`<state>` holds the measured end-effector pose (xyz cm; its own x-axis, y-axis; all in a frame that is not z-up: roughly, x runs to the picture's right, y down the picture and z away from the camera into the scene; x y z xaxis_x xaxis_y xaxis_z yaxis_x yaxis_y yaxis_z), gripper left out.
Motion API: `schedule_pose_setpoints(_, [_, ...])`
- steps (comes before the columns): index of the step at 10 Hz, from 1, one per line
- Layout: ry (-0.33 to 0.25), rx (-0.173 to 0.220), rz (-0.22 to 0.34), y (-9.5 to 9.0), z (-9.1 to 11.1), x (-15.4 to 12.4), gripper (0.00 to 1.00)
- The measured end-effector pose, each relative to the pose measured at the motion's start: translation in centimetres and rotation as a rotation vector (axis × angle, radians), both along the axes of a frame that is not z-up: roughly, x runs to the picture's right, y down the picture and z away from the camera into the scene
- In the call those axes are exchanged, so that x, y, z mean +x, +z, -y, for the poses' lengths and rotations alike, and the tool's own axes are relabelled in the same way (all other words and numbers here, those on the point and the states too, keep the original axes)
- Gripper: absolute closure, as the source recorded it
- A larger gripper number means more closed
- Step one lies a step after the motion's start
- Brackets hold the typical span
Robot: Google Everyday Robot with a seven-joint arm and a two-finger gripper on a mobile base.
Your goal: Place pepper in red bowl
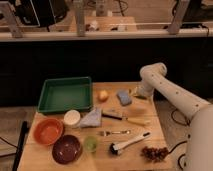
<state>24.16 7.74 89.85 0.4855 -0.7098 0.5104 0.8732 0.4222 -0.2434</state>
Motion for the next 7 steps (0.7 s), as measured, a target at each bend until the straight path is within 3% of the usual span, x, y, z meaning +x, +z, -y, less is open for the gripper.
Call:
schedule_pose_setpoints(3, [0.192,-0.033,-0.078,0.3,0.8,-0.7,0.2])
schedule_pose_setpoints(7, [0.36,-0.101,-0.084,0.5,2.1,-0.1,0.2])
